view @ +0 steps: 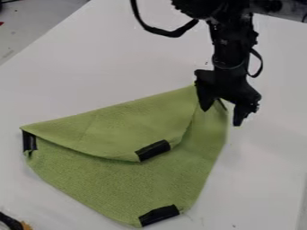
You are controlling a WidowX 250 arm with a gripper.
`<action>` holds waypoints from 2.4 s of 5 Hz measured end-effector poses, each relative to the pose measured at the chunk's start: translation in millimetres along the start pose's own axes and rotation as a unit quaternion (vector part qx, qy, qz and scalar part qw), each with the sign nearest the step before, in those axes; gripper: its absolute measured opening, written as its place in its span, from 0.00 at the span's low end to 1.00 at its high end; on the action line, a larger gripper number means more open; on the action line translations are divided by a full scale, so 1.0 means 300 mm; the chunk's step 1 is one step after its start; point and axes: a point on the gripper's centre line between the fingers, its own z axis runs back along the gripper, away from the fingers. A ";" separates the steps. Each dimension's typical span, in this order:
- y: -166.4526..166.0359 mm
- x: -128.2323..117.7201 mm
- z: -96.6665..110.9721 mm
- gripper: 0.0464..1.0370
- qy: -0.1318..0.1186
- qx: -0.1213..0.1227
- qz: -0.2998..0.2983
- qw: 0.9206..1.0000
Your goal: Fold the cloth from top to bottom
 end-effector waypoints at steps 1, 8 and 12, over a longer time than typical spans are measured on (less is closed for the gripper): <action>0.008 0.053 0.039 0.96 0.001 0.008 0.000 1.000; 0.100 0.096 -0.099 0.12 0.026 -0.005 0.012 1.000; 0.099 0.127 0.140 0.01 -0.042 0.077 -0.017 0.996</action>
